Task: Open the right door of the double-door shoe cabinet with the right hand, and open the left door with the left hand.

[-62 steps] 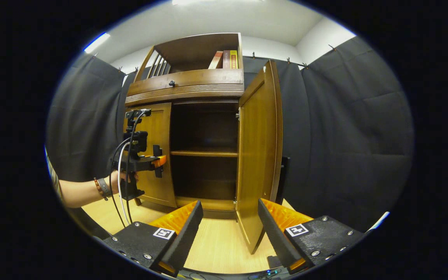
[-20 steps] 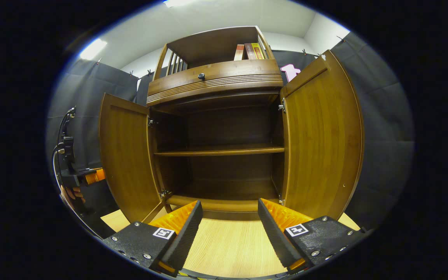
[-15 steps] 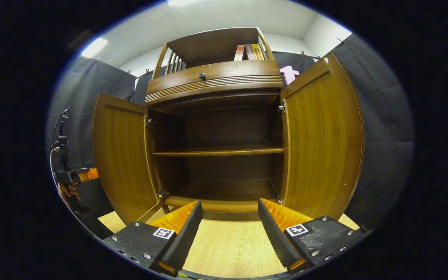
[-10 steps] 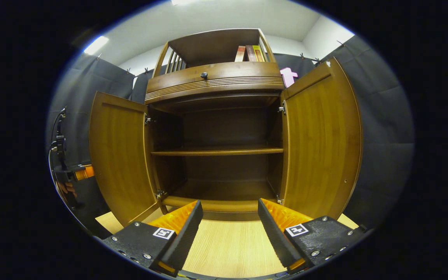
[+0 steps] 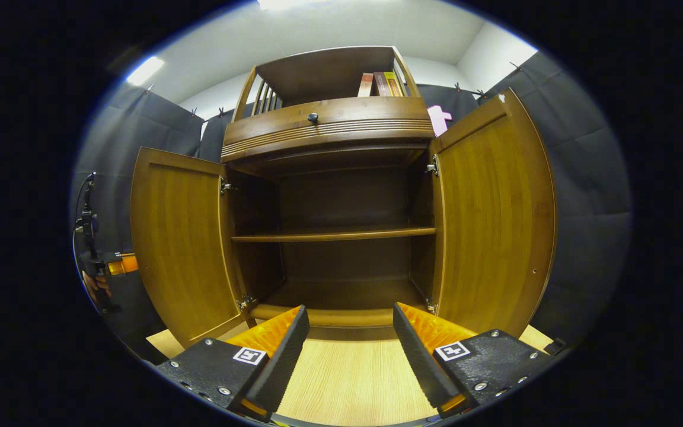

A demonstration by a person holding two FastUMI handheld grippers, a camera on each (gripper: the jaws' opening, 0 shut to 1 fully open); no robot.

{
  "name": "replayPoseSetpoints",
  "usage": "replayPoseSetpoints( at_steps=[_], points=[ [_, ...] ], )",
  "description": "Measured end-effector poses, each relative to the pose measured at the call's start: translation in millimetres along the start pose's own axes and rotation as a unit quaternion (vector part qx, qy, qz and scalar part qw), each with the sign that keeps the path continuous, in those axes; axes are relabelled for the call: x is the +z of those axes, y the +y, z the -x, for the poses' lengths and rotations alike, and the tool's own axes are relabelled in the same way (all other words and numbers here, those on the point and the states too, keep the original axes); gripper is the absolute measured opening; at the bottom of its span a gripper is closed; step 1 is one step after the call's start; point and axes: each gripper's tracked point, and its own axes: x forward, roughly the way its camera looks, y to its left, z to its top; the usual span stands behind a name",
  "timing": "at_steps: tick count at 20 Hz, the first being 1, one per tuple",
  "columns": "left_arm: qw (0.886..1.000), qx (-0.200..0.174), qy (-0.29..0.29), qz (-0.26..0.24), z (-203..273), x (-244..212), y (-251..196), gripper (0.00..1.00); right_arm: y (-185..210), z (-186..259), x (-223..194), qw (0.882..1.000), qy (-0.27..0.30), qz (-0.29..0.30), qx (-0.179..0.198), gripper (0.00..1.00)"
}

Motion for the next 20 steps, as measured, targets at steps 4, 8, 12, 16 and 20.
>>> replayPoseSetpoints(
  at_steps=[4,8,12,16,20],
  points=[
    [0.999,0.04,0.0,0.014,36.0,-1.1,11.4,0.16,-18.7,-1.3,2.3,1.0,0.003,0.005,-0.003,0.88],
    [0.998,0.061,-0.019,0.017,60.0,24.9,-12.8,0.14,-28.9,-7.2,7.0,1.0,0.008,0.005,0.009,0.88],
    [0.997,0.044,-0.047,-0.033,50.9,62.8,-83.5,0.17,-36.2,-11.8,10.4,1.0,0.007,0.013,0.024,0.88],
    [0.998,-0.006,-0.061,0.018,15.9,67.6,-168.7,0.15,-48.6,-7.1,8.0,0.999,0.014,0.025,0.035,0.88],
    [0.997,0.009,-0.069,0.038,-13.0,63.1,-210.5,0.23,-70.4,4.2,15.1,0.999,0.009,0.025,0.031,0.88]
  ],
)
